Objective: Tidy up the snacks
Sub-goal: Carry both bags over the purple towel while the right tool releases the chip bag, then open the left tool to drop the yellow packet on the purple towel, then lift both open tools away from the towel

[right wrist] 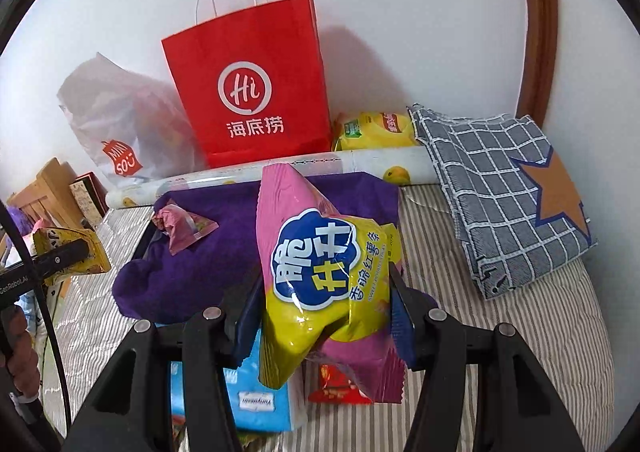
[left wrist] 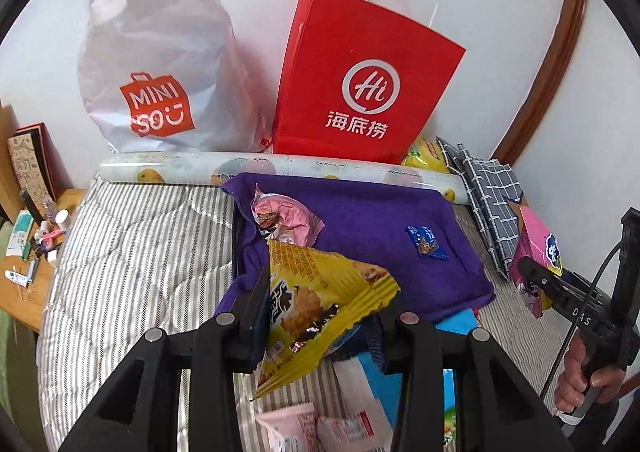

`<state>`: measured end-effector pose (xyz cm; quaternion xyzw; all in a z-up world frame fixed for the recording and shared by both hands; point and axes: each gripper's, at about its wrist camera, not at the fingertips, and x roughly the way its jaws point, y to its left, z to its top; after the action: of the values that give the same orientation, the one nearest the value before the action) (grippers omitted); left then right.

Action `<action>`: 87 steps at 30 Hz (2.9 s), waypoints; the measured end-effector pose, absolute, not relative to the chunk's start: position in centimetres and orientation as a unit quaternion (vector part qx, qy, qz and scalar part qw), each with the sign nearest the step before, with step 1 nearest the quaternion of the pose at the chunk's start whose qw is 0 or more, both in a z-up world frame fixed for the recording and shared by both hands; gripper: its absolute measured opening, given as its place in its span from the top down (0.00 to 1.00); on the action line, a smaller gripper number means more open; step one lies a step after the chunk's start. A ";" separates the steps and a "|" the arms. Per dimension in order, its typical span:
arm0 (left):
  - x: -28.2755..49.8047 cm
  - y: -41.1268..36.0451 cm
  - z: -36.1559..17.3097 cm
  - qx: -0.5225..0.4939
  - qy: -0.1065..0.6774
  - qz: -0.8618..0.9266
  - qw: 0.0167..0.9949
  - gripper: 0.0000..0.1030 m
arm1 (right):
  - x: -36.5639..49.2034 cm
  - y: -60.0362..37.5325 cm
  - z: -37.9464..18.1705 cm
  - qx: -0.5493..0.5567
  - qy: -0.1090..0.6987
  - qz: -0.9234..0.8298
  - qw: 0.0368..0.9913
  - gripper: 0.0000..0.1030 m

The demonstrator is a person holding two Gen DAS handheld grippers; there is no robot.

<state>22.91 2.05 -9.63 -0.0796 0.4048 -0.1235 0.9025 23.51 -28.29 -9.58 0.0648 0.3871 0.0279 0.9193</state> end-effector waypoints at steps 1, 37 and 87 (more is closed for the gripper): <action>23.2 2.0 -9.9 -0.080 0.407 -0.124 0.901 0.63 | 23.9 -28.3 -9.8 0.066 0.389 0.028 0.919 0.47; 31.4 0.3 -16.2 -0.064 0.462 -0.132 0.875 0.51 | 31.9 -26.3 -16.5 0.027 0.441 0.044 0.896 0.41; 11.8 3.3 -9.1 -0.039 0.403 -0.031 0.914 0.15 | 11.6 -31.1 -10.3 0.054 0.370 -0.044 0.927 0.07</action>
<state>11.81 3.35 -9.08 -0.0394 0.4027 -0.0312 0.9139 11.58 -31.06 -10.30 0.0538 0.3696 -0.0441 0.9266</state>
